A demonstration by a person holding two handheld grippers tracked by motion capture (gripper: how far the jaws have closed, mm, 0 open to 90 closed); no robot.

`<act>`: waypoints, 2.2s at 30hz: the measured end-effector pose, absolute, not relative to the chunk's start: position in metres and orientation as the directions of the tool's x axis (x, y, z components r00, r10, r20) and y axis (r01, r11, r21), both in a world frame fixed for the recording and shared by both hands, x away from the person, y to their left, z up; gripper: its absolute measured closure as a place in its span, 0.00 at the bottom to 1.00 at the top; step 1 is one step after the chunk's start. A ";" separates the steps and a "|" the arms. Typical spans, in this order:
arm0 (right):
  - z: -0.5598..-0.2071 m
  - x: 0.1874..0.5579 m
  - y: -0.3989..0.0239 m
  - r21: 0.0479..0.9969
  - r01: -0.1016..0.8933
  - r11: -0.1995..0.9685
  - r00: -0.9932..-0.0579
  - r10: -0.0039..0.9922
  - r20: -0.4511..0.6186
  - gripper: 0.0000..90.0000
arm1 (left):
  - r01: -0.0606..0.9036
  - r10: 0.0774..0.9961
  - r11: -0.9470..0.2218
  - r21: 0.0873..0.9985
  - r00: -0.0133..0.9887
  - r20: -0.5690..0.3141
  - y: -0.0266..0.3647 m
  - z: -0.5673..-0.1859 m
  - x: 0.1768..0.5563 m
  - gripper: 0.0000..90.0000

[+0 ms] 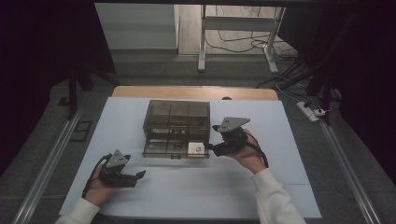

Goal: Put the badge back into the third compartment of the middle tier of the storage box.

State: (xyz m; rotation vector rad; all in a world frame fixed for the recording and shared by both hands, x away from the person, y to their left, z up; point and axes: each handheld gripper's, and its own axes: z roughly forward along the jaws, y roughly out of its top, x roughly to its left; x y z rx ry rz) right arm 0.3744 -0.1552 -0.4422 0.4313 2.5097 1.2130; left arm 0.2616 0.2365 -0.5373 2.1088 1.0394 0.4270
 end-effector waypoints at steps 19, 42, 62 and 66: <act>-0.467 0.355 -0.225 0.799 0.257 0.544 -0.818 0.563 -0.120 0.27 | 0.539 0.787 -0.403 0.739 0.617 -0.022 0.237 -0.537 0.261 0.13; -0.495 0.317 -0.301 0.805 0.332 0.492 -0.735 0.670 -0.106 0.26 | 0.537 0.789 -0.406 0.739 0.615 -0.014 0.237 -0.537 0.262 0.13; -0.503 0.308 -0.321 0.796 0.345 0.497 -0.721 0.684 -0.114 0.26 | 0.537 0.790 -0.407 0.739 0.613 -0.010 0.237 -0.538 0.262 0.13; -0.503 0.307 -0.320 0.798 0.339 0.498 -0.720 0.683 -0.120 0.26 | 0.536 0.789 -0.408 0.739 0.614 -0.009 0.236 -0.538 0.262 0.13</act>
